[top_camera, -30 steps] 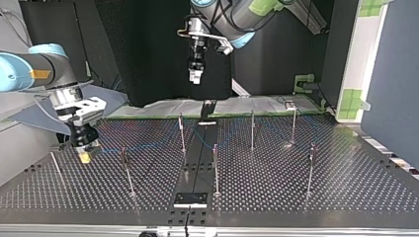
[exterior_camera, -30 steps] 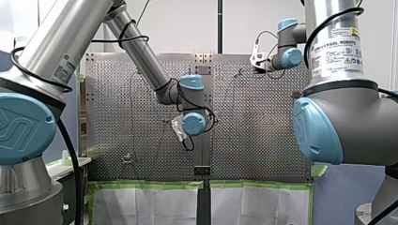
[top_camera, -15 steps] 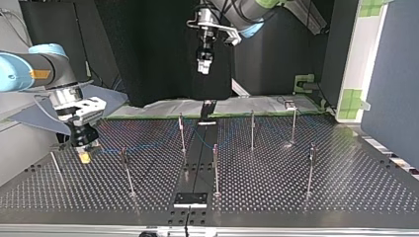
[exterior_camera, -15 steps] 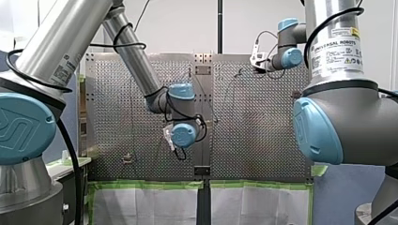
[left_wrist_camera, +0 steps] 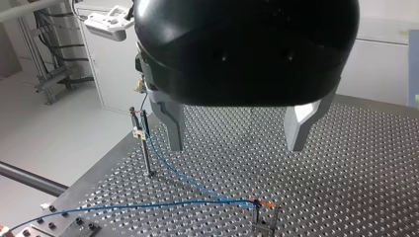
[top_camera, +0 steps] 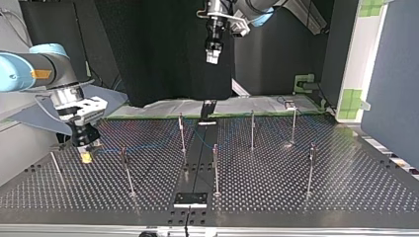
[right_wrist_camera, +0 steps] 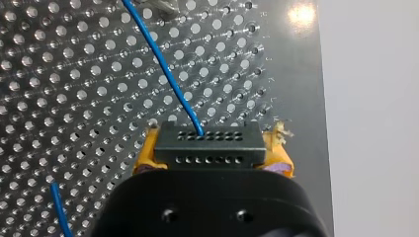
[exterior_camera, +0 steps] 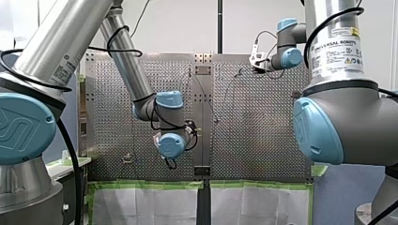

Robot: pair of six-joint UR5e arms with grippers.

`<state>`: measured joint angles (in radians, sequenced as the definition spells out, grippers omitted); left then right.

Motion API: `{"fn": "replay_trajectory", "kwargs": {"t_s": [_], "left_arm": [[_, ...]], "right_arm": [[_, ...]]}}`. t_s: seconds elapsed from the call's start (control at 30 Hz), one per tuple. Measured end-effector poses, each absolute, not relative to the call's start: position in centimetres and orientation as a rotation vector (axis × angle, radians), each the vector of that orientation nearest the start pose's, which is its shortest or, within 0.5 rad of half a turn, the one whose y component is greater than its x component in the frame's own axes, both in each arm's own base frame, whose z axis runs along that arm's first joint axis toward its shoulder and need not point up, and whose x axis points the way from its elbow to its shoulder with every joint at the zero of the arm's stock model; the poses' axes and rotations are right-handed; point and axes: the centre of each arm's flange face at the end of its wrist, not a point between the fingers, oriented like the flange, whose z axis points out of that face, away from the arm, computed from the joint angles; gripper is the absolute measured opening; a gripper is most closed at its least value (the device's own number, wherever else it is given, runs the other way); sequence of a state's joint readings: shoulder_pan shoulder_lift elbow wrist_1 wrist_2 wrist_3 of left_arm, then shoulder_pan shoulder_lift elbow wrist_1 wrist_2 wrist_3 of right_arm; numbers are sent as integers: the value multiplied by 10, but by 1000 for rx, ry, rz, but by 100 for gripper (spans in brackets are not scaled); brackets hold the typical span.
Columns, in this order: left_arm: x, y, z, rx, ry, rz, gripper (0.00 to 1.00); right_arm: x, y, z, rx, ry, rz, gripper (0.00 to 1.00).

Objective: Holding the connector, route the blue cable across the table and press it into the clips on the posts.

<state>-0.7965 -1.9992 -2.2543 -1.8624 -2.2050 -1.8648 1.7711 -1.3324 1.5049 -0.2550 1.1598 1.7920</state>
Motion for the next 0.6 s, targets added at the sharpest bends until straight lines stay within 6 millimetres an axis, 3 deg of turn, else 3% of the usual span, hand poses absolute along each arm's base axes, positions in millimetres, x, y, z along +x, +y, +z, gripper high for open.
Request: {"fn": "replay_trajectory", "kwargs": {"t_s": [0.6], "left_arm": [[220, -331, 85, -140, 1508, -407, 100]], "right_arm": [[285, -541, 416, 1532, -993, 1824, 0]]}}
